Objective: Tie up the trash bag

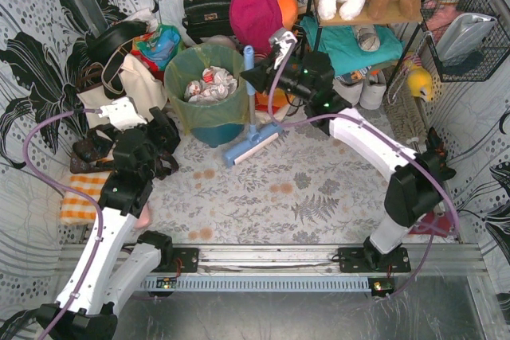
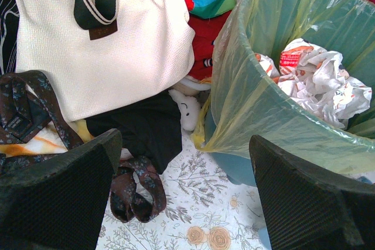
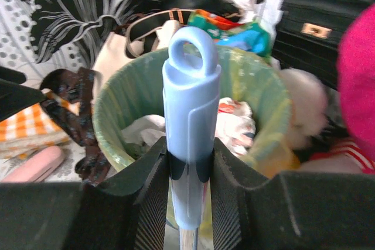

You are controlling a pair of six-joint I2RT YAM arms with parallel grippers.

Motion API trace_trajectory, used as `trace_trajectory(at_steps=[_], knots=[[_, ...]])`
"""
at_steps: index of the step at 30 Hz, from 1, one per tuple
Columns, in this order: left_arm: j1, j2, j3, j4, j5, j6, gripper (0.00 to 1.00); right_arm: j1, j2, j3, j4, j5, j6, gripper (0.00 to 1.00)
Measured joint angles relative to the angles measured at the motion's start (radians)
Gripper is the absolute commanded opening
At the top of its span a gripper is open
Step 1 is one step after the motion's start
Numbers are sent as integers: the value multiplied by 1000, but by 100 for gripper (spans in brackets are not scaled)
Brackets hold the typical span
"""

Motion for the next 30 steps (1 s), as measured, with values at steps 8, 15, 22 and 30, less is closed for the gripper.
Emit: trace_trajectory(at_steps=[8,15,22,30], knots=[[0,11,0,-1,0,0,98,-244,-153,-99,-80,70,0,4],[0,11,0,-1,0,0,98,-482,-180,-101,-158,109,-34,2],[0,12,0,-1,0,0,98,-595,-180,-60,-254,133,-102,1],[0,17,-2,-1,0,0,98,-659,-168,-45,-286,165,-166,2]])
